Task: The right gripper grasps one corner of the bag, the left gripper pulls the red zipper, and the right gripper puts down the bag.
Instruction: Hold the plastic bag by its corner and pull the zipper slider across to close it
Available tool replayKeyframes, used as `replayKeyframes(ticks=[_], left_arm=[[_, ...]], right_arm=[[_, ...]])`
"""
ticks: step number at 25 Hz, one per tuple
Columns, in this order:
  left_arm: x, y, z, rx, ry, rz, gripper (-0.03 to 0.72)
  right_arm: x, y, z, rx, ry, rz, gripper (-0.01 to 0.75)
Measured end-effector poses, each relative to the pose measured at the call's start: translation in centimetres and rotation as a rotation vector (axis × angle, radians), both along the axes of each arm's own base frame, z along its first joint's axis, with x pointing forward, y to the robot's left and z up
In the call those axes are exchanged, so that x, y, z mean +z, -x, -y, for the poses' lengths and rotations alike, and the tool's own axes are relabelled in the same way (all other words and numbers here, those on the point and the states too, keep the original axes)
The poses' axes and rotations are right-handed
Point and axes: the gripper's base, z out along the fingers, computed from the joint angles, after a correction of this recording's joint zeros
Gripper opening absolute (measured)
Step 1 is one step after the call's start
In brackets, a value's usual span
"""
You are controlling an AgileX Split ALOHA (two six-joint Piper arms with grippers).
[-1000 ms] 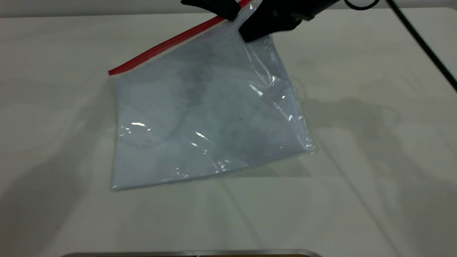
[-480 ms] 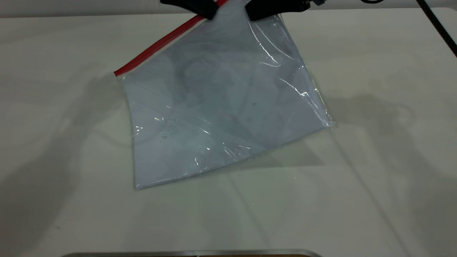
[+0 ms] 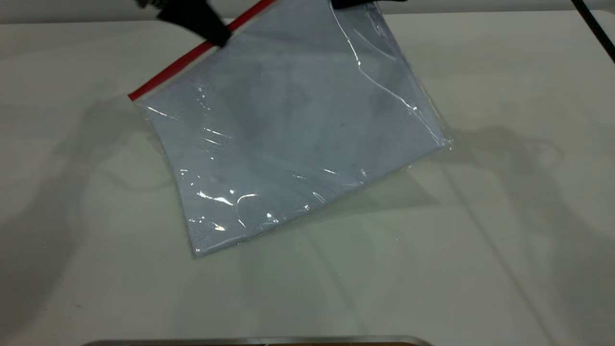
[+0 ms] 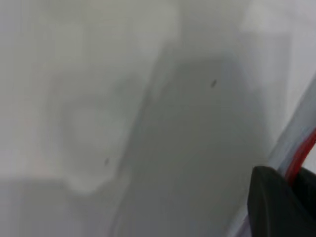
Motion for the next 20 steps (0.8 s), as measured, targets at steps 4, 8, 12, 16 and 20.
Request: replayKeyframes(ticks=[4, 8, 12, 16, 20], left_arm=[[-0.5, -0.1, -2.1, 0.031, -0.09, -0.018, 0.065], [-0.8, -0.1, -3.7, 0.064, -0.163, -0.049, 0.067], [-1.2, -0.1, -5.5, 0.104, -0.245, -0.084, 0.069], [-1.5, 0.0, -7.0, 0.141, -0.341, -0.112, 0.077], [-1.5, 0.0, -7.2, 0.163, -0.349, -0.124, 0.081]], right_arm=[[0.3, -0.2, 0.3, -0.016, -0.032, 0.006, 0.033], [0.3, -0.3, 0.5, -0.018, -0.038, 0.018, 0.033], [0.4, -0.4, 0.6, -0.026, -0.045, 0.02, 0.033], [0.5, -0.5, 0.7, -0.028, -0.047, 0.022, 0.033], [0.4, -0.5, 0.7, -0.033, -0.041, 0.025, 0.033]])
